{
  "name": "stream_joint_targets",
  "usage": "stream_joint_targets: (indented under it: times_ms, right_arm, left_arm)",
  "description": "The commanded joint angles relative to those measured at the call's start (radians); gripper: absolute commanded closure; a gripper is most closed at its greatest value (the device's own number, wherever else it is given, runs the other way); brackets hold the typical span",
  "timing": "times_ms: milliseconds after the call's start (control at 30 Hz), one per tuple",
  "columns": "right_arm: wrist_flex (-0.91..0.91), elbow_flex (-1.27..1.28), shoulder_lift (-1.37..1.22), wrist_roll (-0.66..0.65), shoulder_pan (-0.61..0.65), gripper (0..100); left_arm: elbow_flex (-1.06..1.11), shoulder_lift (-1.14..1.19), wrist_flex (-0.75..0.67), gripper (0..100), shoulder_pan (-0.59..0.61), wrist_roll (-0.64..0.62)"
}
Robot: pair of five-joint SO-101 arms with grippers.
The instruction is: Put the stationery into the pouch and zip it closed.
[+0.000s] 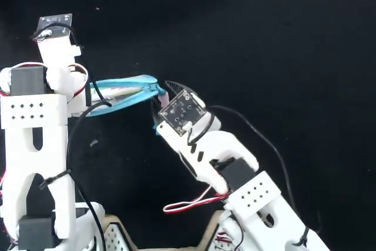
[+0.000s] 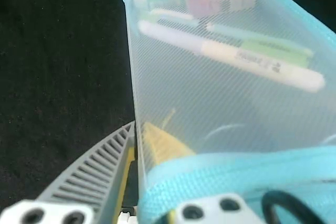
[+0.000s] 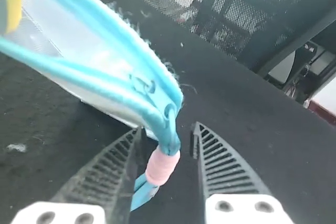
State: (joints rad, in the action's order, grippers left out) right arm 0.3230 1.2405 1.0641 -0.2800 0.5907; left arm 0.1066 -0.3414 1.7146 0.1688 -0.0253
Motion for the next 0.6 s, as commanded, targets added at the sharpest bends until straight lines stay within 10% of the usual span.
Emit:
stream_joint_targets:
  times_ms: [0, 567]
  right_arm:
    - [-0.037, -0.104, -0.005, 0.006, 0.011, 86.5]
    - [-0.035, -0.162, -0.094, 0.011, -0.040, 98.7]
  left_arm:
    - [0.042, 0.009, 0.014, 97, 0.008, -0.002]
    - [0.042, 0.009, 0.015, 97, 0.008, -0.002]
